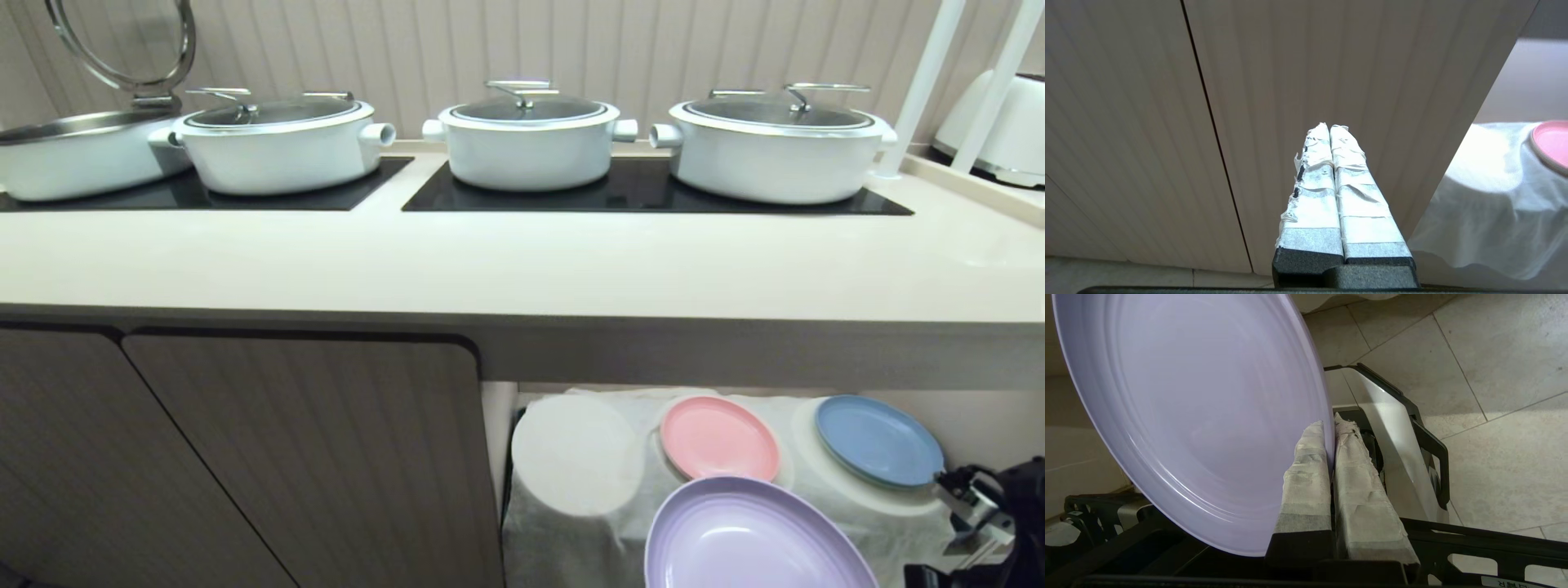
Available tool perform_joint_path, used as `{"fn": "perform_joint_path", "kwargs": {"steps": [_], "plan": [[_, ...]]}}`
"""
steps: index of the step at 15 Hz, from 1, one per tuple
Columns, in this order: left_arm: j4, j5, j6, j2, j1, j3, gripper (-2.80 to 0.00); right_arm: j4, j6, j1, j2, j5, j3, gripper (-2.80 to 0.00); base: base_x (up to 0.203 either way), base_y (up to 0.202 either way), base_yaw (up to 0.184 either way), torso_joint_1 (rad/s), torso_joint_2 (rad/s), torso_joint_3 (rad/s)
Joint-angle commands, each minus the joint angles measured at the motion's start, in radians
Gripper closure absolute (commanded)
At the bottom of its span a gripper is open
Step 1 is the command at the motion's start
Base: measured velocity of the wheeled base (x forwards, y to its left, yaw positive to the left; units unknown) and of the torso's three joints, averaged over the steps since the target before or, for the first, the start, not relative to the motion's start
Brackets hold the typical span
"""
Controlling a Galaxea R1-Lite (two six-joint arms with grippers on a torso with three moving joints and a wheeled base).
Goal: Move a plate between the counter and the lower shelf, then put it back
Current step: Put the plate
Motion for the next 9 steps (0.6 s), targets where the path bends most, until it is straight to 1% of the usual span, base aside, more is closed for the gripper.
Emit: {"fn": "perform_joint_path", "kwargs": {"steps": [1,4,7,9], "plan": [[0.000,0.000,-0.001,0.001,0.000,0.000,0.00,0.002,0.001,0.001,-0.004,0.003,-0.005,0.00,0.000,0.000,0.000,0.215,-0.48,-0.273],[0.000,0.000,-0.001,0.001,0.000,0.000,0.00,0.007,-0.001,0.001,-0.025,0.030,-0.008,0.00,0.000,0.000,0.000,0.225,-0.52,-0.284],[0.000,0.000,-0.001,0.001,0.000,0.000,0.00,0.040,-0.002,0.001,-0.042,0.044,-0.020,0.00,0.000,0.000,0.000,0.241,-0.53,-0.291],[0.000,0.000,-0.001,0.001,0.000,0.000,0.00,0.068,-0.002,-0.001,-0.068,0.089,-0.032,0.00,0.000,0.000,0.000,0.254,-0.54,-0.297]]}}
